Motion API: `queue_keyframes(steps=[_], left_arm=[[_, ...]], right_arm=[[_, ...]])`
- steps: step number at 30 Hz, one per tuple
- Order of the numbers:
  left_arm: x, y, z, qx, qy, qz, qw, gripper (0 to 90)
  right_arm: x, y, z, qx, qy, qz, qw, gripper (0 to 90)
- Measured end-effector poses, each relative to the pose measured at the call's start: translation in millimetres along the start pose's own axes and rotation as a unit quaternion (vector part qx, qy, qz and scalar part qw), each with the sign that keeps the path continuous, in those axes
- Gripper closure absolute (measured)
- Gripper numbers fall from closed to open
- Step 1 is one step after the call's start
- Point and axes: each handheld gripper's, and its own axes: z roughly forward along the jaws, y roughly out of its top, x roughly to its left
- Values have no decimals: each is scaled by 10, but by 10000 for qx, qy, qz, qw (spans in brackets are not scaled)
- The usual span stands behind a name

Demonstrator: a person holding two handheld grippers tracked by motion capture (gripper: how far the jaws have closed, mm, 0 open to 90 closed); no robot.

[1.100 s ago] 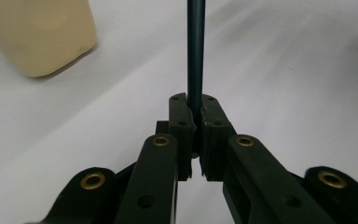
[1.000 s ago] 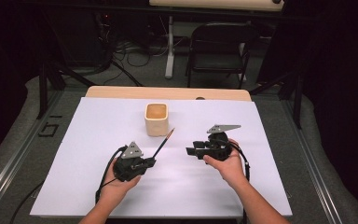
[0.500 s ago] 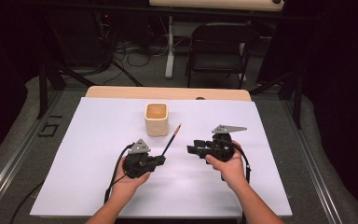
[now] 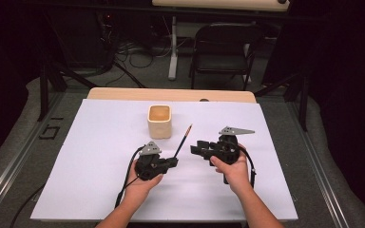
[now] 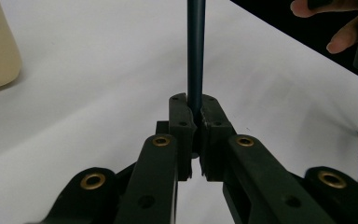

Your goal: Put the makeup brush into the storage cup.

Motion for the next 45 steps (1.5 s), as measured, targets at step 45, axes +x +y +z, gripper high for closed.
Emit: queue_keyframes(steps=[45], left_arm=[[-90, -71, 91, -205, -268, -259, 9991, 857]], right_arm=[[-30, -20, 194, -211, 598, 1066, 9923, 650]])
